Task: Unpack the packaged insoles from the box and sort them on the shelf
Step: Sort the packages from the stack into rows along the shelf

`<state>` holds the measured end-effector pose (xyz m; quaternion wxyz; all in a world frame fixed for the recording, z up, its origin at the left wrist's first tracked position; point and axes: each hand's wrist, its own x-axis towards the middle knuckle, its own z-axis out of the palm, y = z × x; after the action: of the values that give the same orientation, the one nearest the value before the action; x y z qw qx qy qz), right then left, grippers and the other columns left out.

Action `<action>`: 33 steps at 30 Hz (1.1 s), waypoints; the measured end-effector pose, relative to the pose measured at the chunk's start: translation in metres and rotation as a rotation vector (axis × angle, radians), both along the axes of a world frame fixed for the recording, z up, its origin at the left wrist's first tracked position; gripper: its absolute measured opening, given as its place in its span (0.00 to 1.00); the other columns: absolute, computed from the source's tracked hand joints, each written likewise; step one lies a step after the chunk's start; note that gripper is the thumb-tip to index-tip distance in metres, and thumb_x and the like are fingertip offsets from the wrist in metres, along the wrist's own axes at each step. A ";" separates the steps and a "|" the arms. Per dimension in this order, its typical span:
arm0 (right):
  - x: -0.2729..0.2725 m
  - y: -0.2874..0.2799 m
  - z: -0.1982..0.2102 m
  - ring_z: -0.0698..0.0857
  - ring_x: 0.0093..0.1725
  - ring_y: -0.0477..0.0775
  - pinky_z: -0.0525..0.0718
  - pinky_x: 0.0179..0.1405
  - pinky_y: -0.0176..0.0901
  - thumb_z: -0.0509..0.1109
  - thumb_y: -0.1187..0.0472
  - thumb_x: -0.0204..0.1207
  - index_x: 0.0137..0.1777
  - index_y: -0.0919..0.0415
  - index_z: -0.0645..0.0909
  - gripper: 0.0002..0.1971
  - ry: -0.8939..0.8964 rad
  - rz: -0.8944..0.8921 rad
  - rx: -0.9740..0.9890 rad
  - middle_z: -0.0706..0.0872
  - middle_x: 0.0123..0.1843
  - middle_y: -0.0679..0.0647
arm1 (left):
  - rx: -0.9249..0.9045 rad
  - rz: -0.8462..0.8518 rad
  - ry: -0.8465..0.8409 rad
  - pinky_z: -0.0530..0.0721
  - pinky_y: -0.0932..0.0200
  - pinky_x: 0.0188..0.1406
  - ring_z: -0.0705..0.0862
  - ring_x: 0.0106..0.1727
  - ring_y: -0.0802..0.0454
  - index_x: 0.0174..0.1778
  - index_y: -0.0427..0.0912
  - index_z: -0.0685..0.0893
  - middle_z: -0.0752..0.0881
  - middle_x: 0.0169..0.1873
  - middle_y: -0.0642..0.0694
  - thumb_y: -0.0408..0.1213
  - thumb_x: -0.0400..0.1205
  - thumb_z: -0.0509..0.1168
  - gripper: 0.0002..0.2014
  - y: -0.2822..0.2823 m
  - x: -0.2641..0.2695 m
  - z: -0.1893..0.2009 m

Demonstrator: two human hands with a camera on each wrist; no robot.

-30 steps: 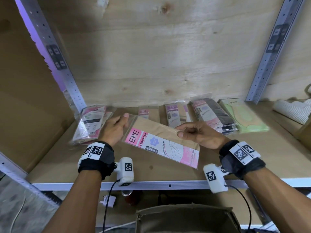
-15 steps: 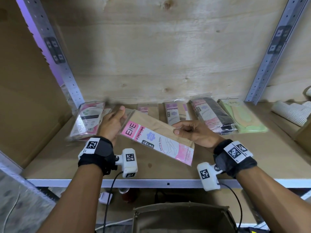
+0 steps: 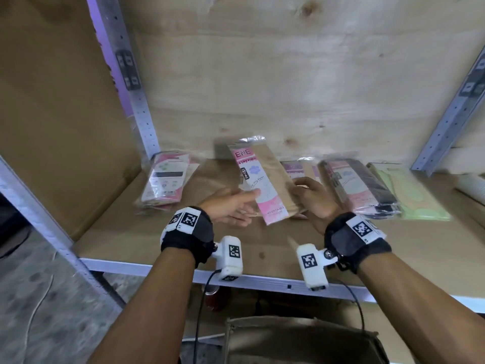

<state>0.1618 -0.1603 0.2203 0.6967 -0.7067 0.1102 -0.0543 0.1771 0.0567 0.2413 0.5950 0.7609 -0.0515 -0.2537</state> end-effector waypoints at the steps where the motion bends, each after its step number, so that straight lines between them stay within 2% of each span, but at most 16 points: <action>1: 0.006 0.006 -0.001 0.83 0.42 0.59 0.82 0.40 0.52 0.69 0.67 0.80 0.54 0.63 0.79 0.05 0.007 -0.021 -0.009 0.84 0.47 0.62 | -0.014 -0.027 0.007 0.92 0.59 0.42 0.92 0.42 0.47 0.65 0.41 0.82 0.91 0.51 0.38 0.49 0.81 0.73 0.22 -0.002 0.000 -0.001; 4: 0.023 0.020 0.000 0.84 0.49 0.63 0.85 0.52 0.62 0.69 0.68 0.79 0.59 0.67 0.78 0.10 0.040 -0.050 -0.054 0.85 0.52 0.67 | -0.092 0.035 -0.057 0.92 0.61 0.37 0.89 0.39 0.47 0.64 0.36 0.81 0.88 0.48 0.39 0.29 0.81 0.72 0.16 -0.005 0.008 -0.005; 6: 0.032 0.023 0.002 0.86 0.54 0.67 0.85 0.59 0.69 0.70 0.67 0.78 0.57 0.66 0.78 0.10 0.067 -0.052 -0.113 0.85 0.55 0.68 | -0.108 0.115 -0.113 0.91 0.62 0.31 0.89 0.38 0.49 0.56 0.35 0.82 0.87 0.50 0.38 0.23 0.79 0.72 0.11 -0.005 0.015 -0.006; 8: 0.038 0.024 0.005 0.86 0.50 0.66 0.87 0.54 0.68 0.72 0.68 0.75 0.53 0.66 0.79 0.09 0.103 -0.020 -0.172 0.85 0.50 0.66 | -0.071 0.160 -0.176 0.92 0.56 0.35 0.90 0.39 0.46 0.45 0.39 0.83 0.88 0.50 0.37 0.22 0.78 0.73 0.09 -0.004 0.024 -0.009; 10: 0.041 0.025 0.009 0.84 0.37 0.60 0.86 0.39 0.54 0.75 0.69 0.70 0.45 0.66 0.80 0.07 0.153 0.041 -0.224 0.83 0.39 0.63 | 0.005 0.192 -0.230 0.92 0.45 0.48 0.91 0.43 0.41 0.40 0.43 0.84 0.90 0.49 0.37 0.22 0.77 0.75 0.11 -0.001 0.034 -0.015; 11: 0.042 0.026 0.010 0.81 0.31 0.56 0.83 0.33 0.49 0.76 0.70 0.69 0.41 0.65 0.80 0.07 0.181 0.063 -0.255 0.82 0.35 0.61 | 0.040 0.202 -0.247 0.92 0.43 0.51 0.92 0.45 0.40 0.39 0.44 0.85 0.91 0.48 0.38 0.23 0.76 0.76 0.11 0.000 0.038 -0.017; 13: 0.046 0.027 0.011 0.80 0.28 0.53 0.82 0.32 0.47 0.79 0.70 0.68 0.40 0.62 0.79 0.10 0.221 0.078 -0.331 0.82 0.33 0.58 | 0.088 0.214 -0.263 0.92 0.43 0.51 0.93 0.43 0.41 0.38 0.46 0.86 0.92 0.44 0.41 0.24 0.74 0.78 0.12 0.003 0.044 -0.023; 15: 0.049 0.028 0.012 0.83 0.35 0.57 0.87 0.41 0.53 0.81 0.66 0.68 0.43 0.66 0.82 0.10 0.243 0.097 -0.454 0.85 0.38 0.60 | 0.137 0.227 -0.275 0.93 0.45 0.46 0.93 0.37 0.46 0.35 0.48 0.86 0.92 0.41 0.43 0.25 0.72 0.79 0.13 0.002 0.047 -0.028; 17: 0.051 0.028 0.010 0.87 0.46 0.61 0.89 0.53 0.57 0.82 0.63 0.67 0.47 0.68 0.82 0.15 0.254 0.094 -0.586 0.87 0.46 0.62 | 0.176 0.239 -0.273 0.93 0.44 0.46 0.93 0.37 0.45 0.33 0.49 0.85 0.90 0.39 0.44 0.25 0.71 0.79 0.14 0.001 0.048 -0.031; 19: 0.050 0.029 0.007 0.88 0.52 0.62 0.89 0.55 0.59 0.83 0.62 0.66 0.49 0.63 0.77 0.19 0.245 0.075 -0.644 0.86 0.52 0.61 | 0.201 0.233 -0.261 0.92 0.42 0.50 0.93 0.42 0.40 0.36 0.45 0.87 0.91 0.42 0.41 0.26 0.71 0.80 0.11 -0.001 0.049 -0.032; 21: 0.049 0.030 0.005 0.87 0.54 0.61 0.89 0.55 0.55 0.83 0.60 0.66 0.53 0.63 0.76 0.21 0.253 0.074 -0.713 0.84 0.54 0.60 | 0.218 0.231 -0.242 0.92 0.43 0.51 0.93 0.42 0.40 0.46 0.40 0.90 0.92 0.46 0.38 0.27 0.70 0.80 0.11 -0.002 0.049 -0.035; 23: 0.050 0.031 0.003 0.87 0.52 0.58 0.88 0.50 0.49 0.83 0.59 0.67 0.58 0.67 0.80 0.23 0.273 0.082 -0.769 0.85 0.54 0.59 | 0.232 0.234 -0.223 0.93 0.47 0.48 0.92 0.37 0.43 0.44 0.41 0.90 0.92 0.45 0.39 0.27 0.70 0.81 0.11 -0.001 0.050 -0.036; 25: 0.049 0.033 0.005 0.86 0.48 0.55 0.86 0.39 0.42 0.83 0.59 0.67 0.57 0.67 0.83 0.22 0.281 0.090 -0.794 0.87 0.52 0.59 | 0.244 0.237 -0.203 0.93 0.51 0.43 0.90 0.32 0.45 0.44 0.43 0.89 0.91 0.42 0.40 0.28 0.70 0.81 0.11 -0.001 0.050 -0.037; 27: 0.049 0.033 0.007 0.85 0.42 0.53 0.80 0.29 0.36 0.82 0.59 0.67 0.54 0.67 0.84 0.18 0.294 0.109 -0.812 0.88 0.49 0.58 | 0.260 0.231 -0.209 0.93 0.49 0.46 0.92 0.37 0.42 0.46 0.44 0.89 0.91 0.43 0.40 0.29 0.70 0.81 0.12 -0.002 0.051 -0.039; 30: 0.050 0.032 0.007 0.86 0.32 0.53 0.80 0.22 0.34 0.82 0.60 0.68 0.51 0.68 0.85 0.16 0.306 0.123 -0.801 0.88 0.44 0.59 | 0.289 0.222 -0.232 0.92 0.45 0.53 0.92 0.45 0.39 0.41 0.47 0.90 0.92 0.45 0.41 0.29 0.71 0.80 0.10 -0.003 0.052 -0.041; 33: 0.051 0.031 0.006 0.86 0.31 0.54 0.80 0.20 0.34 0.82 0.60 0.68 0.51 0.66 0.84 0.16 0.304 0.120 -0.800 0.88 0.45 0.59 | 0.283 0.225 -0.202 0.93 0.46 0.50 0.91 0.39 0.42 0.53 0.40 0.91 0.92 0.45 0.40 0.29 0.71 0.80 0.14 -0.004 0.054 -0.042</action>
<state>0.2132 -0.1290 0.2265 0.3456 -0.9263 0.1406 0.0527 0.2308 0.0527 0.1991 0.4986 0.8594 0.0105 -0.1126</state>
